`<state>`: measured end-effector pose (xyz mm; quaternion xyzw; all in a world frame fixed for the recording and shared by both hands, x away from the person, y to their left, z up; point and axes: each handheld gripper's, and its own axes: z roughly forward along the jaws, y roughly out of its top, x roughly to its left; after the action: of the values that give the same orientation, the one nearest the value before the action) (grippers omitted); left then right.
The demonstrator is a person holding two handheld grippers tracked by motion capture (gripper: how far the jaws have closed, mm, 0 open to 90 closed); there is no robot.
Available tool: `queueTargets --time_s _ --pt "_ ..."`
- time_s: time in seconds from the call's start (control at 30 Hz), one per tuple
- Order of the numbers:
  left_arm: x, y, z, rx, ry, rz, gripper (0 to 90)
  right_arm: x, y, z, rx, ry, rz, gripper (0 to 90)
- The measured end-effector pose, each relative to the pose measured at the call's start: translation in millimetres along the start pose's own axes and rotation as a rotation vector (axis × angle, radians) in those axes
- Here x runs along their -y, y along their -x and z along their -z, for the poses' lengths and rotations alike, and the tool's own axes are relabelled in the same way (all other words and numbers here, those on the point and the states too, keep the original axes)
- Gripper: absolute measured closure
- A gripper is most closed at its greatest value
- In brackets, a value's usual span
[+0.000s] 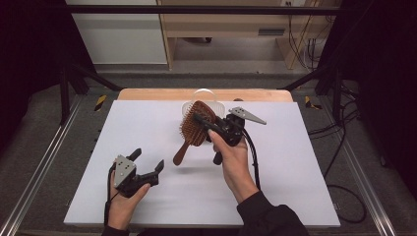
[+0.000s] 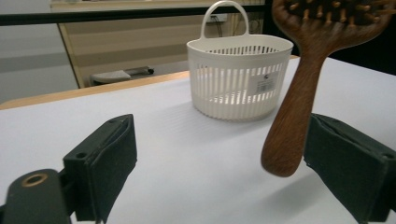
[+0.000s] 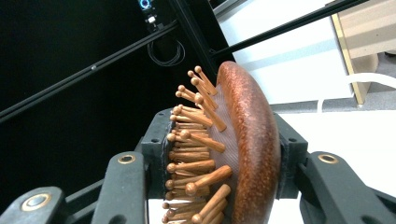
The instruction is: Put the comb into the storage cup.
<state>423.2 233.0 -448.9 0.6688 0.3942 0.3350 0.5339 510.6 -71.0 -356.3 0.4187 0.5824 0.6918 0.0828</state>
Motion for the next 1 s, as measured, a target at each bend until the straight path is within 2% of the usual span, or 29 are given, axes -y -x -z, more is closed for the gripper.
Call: queueTargets --time_s 0.2,0.43,0.6,0.8,1.0 --pt "3.0 -11.5 4.9 -0.019 0.014 0.006 7.3 -1.1 2.6 -0.4 0.013 0.006 0.001 51.4" --pt "6.4 -25.5 8.9 -0.041 0.035 0.036 5.4 -1.9 6.1 -0.7 0.025 0.016 -0.001 51.4" --pt "8.7 -30.1 9.6 -0.048 0.047 0.038 5.0 -2.9 8.6 -0.6 0.027 0.025 -0.009 51.3" --pt "11.2 -33.4 9.6 -0.050 0.057 0.059 4.7 -4.0 10.7 -0.5 0.034 0.031 -0.017 51.3" --pt "12.9 -33.9 8.5 -0.048 0.058 0.056 4.6 -6.4 11.8 -0.6 0.036 0.030 -0.017 51.3"
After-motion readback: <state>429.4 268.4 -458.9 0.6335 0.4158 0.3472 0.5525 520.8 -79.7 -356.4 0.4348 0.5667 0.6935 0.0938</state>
